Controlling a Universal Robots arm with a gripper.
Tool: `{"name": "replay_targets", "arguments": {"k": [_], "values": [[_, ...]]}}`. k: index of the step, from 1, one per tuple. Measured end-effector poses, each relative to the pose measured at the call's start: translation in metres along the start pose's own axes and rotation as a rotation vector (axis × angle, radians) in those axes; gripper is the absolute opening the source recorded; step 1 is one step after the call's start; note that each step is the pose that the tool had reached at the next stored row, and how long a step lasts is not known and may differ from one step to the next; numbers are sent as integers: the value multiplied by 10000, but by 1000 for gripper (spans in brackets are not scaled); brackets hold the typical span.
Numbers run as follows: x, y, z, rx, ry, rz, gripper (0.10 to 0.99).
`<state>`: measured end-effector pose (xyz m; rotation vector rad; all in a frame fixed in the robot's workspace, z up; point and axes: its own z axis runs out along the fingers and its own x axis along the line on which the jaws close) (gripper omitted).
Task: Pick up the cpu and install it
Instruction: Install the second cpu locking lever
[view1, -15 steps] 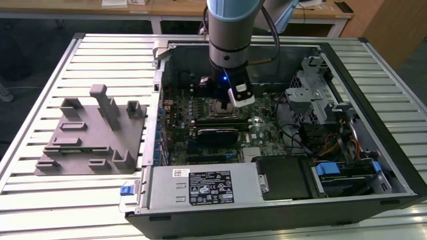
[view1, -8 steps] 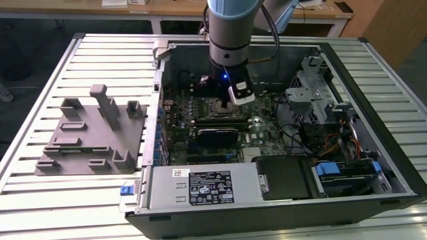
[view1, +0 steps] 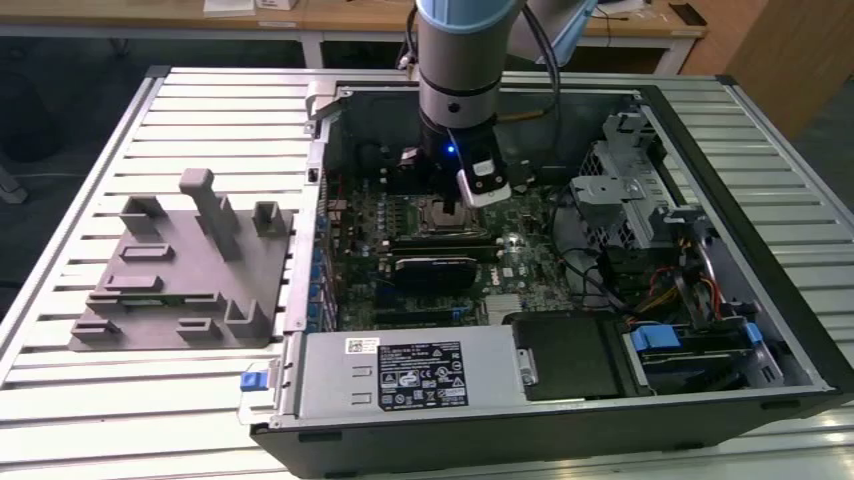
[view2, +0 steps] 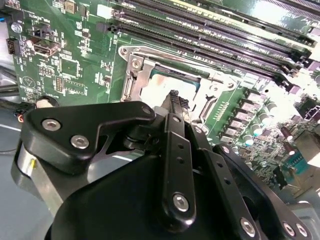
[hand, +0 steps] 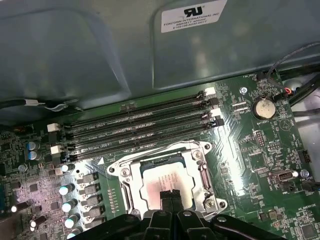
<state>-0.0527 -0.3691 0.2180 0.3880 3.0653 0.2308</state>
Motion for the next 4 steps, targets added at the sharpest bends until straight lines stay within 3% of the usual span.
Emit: {"name": "replay_targets", "arguments": {"k": [4], "values": [[0,0,-1,1,0,0,106]]}}
